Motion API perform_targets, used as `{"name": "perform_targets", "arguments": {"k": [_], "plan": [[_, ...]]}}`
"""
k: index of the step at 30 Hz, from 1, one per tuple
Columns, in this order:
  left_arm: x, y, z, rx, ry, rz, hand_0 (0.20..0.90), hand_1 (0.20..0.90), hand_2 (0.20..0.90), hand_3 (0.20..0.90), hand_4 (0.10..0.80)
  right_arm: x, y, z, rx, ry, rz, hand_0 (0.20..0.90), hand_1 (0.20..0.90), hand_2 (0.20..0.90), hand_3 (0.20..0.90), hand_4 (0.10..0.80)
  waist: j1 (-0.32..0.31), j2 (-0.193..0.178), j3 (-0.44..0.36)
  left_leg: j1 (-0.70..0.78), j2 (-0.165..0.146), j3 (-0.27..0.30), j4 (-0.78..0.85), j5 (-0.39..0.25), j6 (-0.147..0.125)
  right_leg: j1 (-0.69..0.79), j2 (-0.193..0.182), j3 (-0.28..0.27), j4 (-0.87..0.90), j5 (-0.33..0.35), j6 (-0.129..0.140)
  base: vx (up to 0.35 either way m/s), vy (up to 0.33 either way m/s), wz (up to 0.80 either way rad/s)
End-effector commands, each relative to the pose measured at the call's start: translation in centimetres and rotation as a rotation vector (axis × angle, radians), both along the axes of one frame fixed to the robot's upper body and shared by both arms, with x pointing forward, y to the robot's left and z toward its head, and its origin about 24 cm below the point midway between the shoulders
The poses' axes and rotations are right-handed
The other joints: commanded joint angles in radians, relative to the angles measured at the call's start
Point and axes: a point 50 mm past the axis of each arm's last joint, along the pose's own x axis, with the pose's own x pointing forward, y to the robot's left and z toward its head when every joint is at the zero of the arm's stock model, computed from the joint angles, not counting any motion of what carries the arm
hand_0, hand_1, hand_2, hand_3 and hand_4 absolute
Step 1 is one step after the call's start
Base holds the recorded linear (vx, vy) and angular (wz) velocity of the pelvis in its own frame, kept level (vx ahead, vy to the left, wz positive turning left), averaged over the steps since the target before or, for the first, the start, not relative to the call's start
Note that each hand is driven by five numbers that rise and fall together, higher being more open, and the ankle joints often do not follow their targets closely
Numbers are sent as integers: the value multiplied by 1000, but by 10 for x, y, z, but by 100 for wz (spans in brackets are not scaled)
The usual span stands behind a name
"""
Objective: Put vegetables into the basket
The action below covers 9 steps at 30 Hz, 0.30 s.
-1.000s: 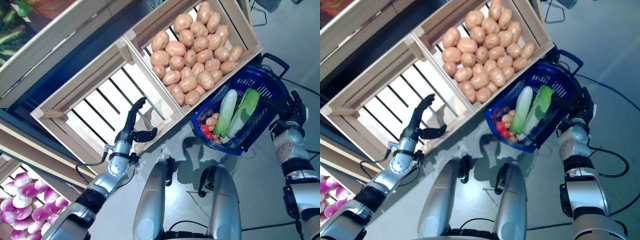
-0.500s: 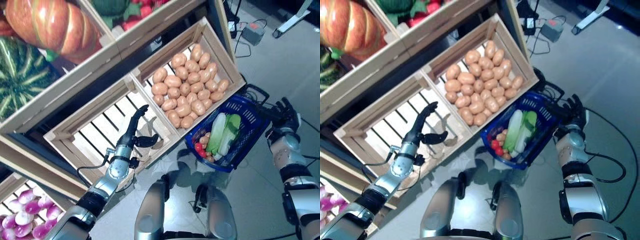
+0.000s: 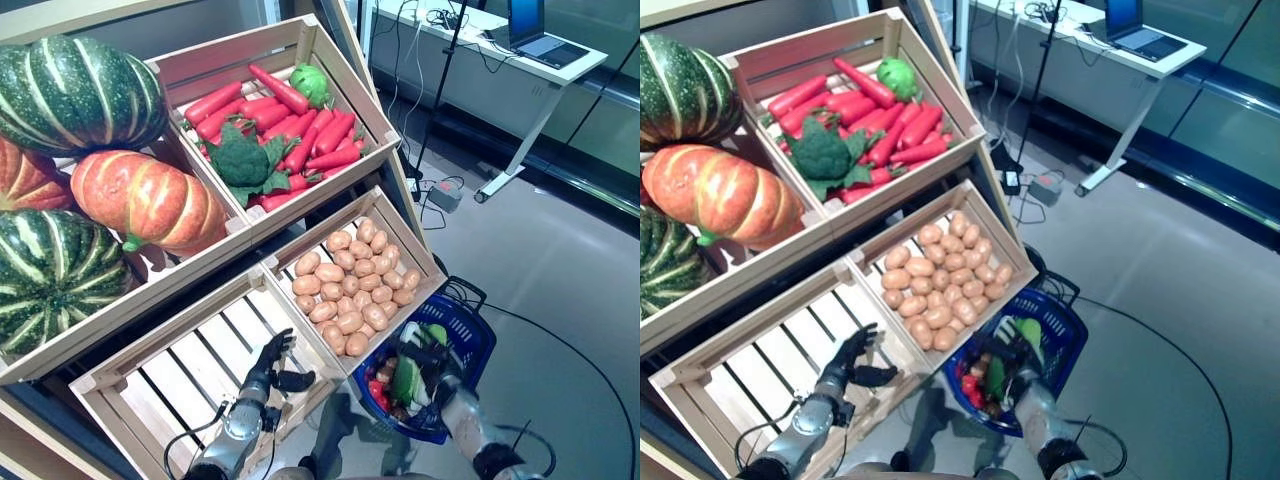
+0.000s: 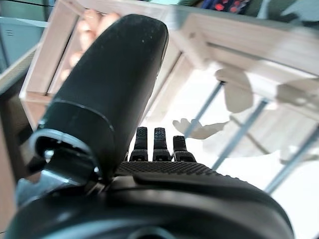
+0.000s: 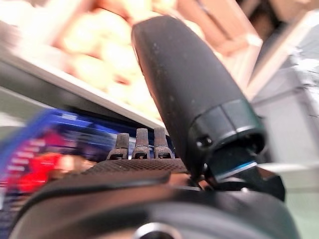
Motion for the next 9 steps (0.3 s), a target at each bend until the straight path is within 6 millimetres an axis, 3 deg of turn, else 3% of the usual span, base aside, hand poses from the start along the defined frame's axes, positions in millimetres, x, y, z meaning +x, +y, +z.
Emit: {"name": "perform_targets", "arguments": {"k": [1, 9], "plan": [[21, -9, 14, -23, -148, -44, 900, 900, 900, 900, 800, 4, -7, 2, -33, -51, 97, 900, 900, 900, 900, 800, -22, 21, -53, -3, -37, 14, -48, -11, 31, -13, 42, 34, -125, 127, -46, 24, 14, -4], [-1, -8, -10, 7, -16, -32, 900, 900, 900, 900, 800, -38, -6, -28, -67, 148, 123, 900, 900, 900, 900, 800, -32, 26, -56, 5, -44, 14, -48, -15, 36, -2, 38, 33, -135, 129, -43, 20, 7, 0]]}}
